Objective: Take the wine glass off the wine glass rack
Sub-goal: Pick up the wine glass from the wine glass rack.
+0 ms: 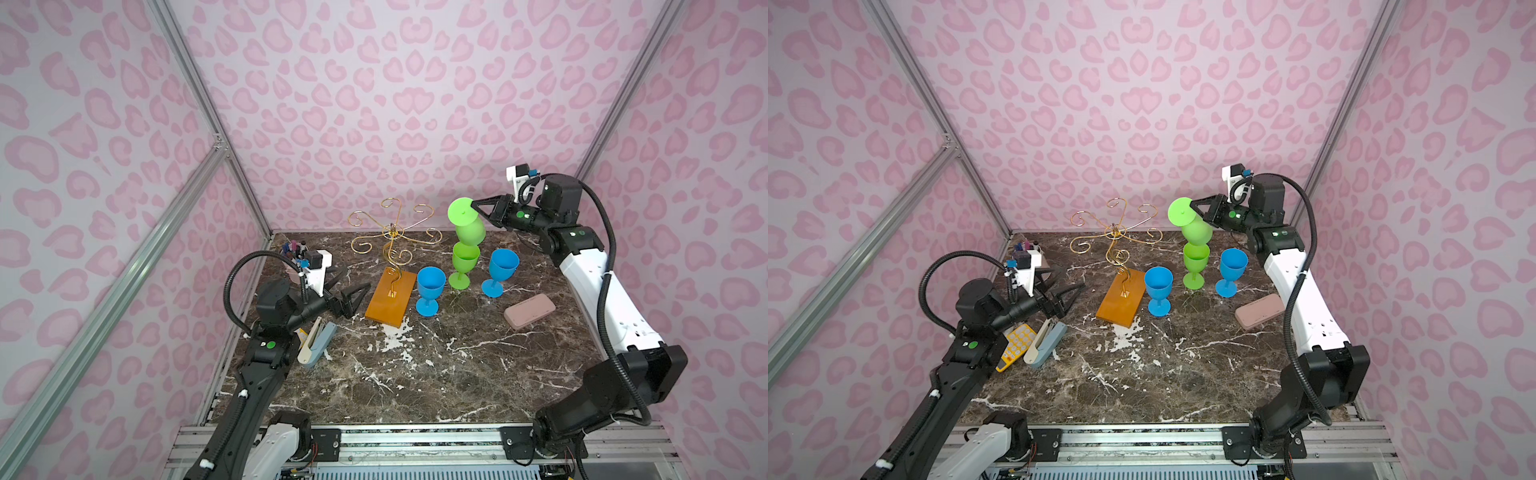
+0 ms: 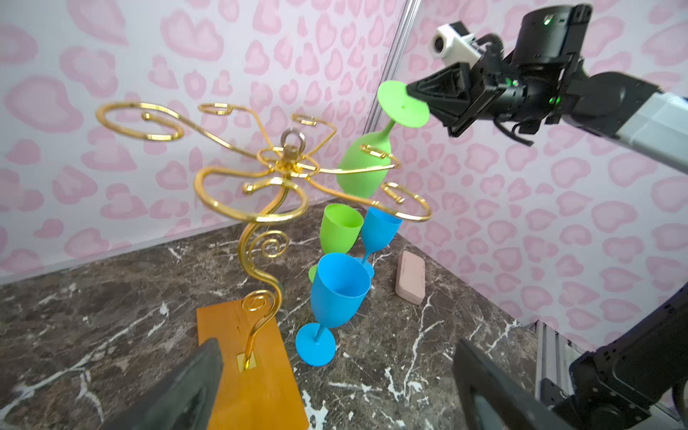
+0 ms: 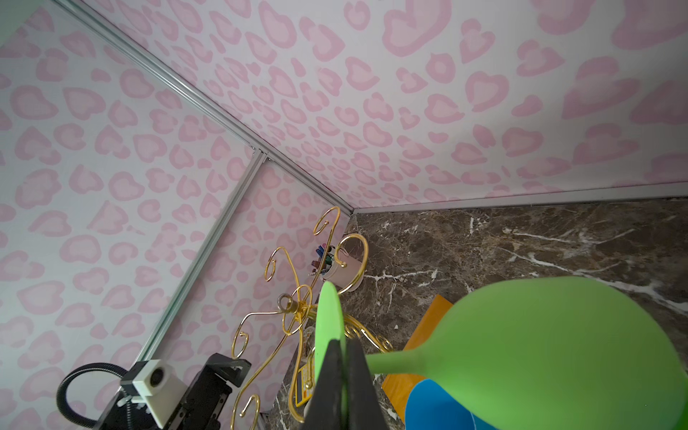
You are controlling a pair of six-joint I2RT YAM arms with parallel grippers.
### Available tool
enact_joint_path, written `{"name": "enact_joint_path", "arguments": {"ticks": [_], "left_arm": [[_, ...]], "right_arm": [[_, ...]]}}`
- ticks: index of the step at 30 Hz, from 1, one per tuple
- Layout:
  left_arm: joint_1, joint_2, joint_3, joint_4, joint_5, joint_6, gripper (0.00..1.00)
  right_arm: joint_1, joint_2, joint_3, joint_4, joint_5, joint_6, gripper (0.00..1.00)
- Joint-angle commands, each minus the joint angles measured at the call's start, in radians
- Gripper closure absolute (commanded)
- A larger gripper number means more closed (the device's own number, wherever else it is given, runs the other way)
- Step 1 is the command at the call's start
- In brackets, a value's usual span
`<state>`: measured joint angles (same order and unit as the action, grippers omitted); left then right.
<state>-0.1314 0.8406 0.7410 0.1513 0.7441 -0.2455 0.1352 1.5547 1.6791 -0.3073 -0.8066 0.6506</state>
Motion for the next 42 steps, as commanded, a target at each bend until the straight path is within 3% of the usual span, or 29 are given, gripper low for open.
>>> {"name": "enact_joint_path", "arguments": {"ticks": [1, 6, 9, 12, 14, 17, 22, 30, 42], "left_arm": [[0.0, -0.06, 0.05, 0.019, 0.0, -0.067, 0.03], [0.0, -0.1, 0.103, 0.111, -0.064, -0.331, 0.02], [-0.001, -0.063, 0.124, 0.244, 0.001, -0.497, 0.04], [-0.005, 0.019, 0.208, 0.222, 0.049, -0.62, 0.02], [-0.007, 0.107, 0.281, 0.198, 0.129, -0.703, 0.11], [-0.04, 0.218, 0.351, 0.22, 0.224, -0.817, 0.16], [-0.147, 0.304, 0.444, 0.179, 0.29, -0.84, 0.22], [-0.276, 0.421, 0.516, 0.165, 0.291, -0.832, 0.36], [-0.373, 0.576, 0.633, 0.203, 0.323, -0.842, 0.55]], "right_arm": [[0.014, -0.041, -0.025, -0.02, 0.054, -0.075, 1.0], [0.05, -0.12, -0.088, -0.017, 0.071, -0.114, 1.0], [0.093, -0.165, -0.113, -0.036, 0.091, -0.166, 1.0], [0.133, -0.207, -0.123, -0.066, 0.107, -0.216, 1.0], [0.154, -0.234, -0.134, -0.066, 0.118, -0.232, 1.0], [0.177, -0.271, -0.143, -0.072, 0.124, -0.262, 1.0], [0.2, -0.319, -0.144, -0.098, 0.139, -0.308, 1.0], [0.247, -0.341, -0.112, -0.122, 0.139, -0.311, 1.0], [0.336, -0.312, -0.101, -0.089, 0.151, -0.273, 1.0]]}}
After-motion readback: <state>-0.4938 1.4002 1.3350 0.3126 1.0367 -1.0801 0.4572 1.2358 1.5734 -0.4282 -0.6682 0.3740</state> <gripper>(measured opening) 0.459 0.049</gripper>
